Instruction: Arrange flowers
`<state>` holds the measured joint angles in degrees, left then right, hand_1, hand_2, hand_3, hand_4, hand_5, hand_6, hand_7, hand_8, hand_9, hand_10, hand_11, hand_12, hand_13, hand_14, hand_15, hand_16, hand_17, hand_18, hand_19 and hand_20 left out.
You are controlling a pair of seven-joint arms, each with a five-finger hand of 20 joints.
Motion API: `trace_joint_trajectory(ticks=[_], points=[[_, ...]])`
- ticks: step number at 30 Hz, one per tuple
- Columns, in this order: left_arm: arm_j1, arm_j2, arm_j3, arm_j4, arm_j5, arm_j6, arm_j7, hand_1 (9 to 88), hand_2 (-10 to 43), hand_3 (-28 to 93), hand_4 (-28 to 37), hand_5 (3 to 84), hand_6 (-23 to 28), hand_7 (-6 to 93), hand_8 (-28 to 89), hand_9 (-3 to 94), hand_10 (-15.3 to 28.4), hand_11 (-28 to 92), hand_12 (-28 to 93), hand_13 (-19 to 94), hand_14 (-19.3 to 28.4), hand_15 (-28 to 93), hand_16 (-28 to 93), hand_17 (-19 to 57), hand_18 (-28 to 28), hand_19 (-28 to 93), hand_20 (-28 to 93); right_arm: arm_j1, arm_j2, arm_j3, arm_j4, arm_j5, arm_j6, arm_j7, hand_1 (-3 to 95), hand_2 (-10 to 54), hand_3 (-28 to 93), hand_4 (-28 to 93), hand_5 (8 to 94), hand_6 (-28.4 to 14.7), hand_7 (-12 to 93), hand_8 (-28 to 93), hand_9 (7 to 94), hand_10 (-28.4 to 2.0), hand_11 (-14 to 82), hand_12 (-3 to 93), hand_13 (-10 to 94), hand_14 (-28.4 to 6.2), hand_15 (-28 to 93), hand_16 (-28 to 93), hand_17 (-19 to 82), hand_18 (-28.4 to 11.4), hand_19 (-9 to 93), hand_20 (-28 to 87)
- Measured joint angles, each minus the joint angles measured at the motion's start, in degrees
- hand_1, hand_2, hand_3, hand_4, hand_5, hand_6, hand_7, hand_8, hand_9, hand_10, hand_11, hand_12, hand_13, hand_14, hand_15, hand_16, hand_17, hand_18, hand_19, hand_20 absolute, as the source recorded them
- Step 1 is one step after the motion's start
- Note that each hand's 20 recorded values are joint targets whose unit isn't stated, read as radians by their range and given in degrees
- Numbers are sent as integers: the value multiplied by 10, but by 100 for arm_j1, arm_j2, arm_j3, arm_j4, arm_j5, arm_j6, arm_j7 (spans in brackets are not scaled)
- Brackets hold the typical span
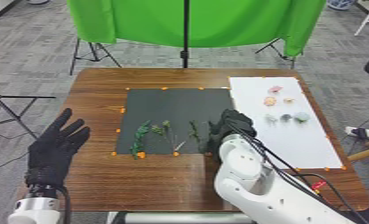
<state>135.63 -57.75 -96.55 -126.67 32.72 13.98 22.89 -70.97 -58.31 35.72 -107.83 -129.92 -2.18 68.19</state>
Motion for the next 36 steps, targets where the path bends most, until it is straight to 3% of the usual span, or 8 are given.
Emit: trace_joint_trajectory(ticks=[5, 9, 14, 25, 36], points=[[-3, -27, 0, 2, 6, -6, -9, 241, 67, 811, -252, 356, 78, 85, -85, 317, 197, 219, 109, 199, 273, 542, -101, -93, 284, 551, 80, -58, 93, 76, -123, -88, 333, -34, 349, -87, 730, -230, 837, -40, 207, -117, 828, -153, 474, 219, 743, -131, 777, 220, 324, -284, 905, 377], [-12, -99, -14, 5, 21, -12, -48, 240, 66, 812, -254, 356, 78, 86, -85, 317, 198, 221, 108, 199, 274, 544, -102, -92, 284, 552, 80, -132, 307, 265, -254, -117, 877, -160, 352, -72, 782, -237, 707, -53, 176, -121, 717, -171, 490, 205, 639, -146, 778, 181, 215, -277, 835, 353], [-9, -124, -30, 6, 20, -12, -58, 239, 66, 812, -256, 356, 78, 87, -85, 318, 198, 223, 108, 199, 274, 546, -102, -93, 284, 552, 80, -165, 842, 717, -401, 418, 1143, -653, 354, -82, 808, -246, 619, -60, 170, -124, 649, -182, 494, 189, 589, -149, 782, 162, 182, -267, 820, 354], [-2, -24, 8, 9, -27, -2, 27, 239, 65, 812, -257, 355, 78, 89, -86, 318, 199, 226, 107, 199, 275, 548, -103, -93, 284, 553, 79, -189, 2012, 1208, -243, 862, 947, -797, 361, -95, 817, -267, 552, -48, 176, -128, 597, -185, 531, 185, 552, -144, 793, 151, 165, -270, 802, 373], [-34, -32, 27, 26, -27, -4, 42, 240, 65, 813, -258, 355, 78, 91, -87, 318, 199, 228, 106, 199, 275, 549, -104, -93, 284, 553, 78, -80, 2140, 792, 210, 940, 564, -963, 361, -95, 808, -282, 544, -27, 192, -137, 592, -179, 537, 177, 547, -139, 793, 143, 158, -273, 783, 394]])
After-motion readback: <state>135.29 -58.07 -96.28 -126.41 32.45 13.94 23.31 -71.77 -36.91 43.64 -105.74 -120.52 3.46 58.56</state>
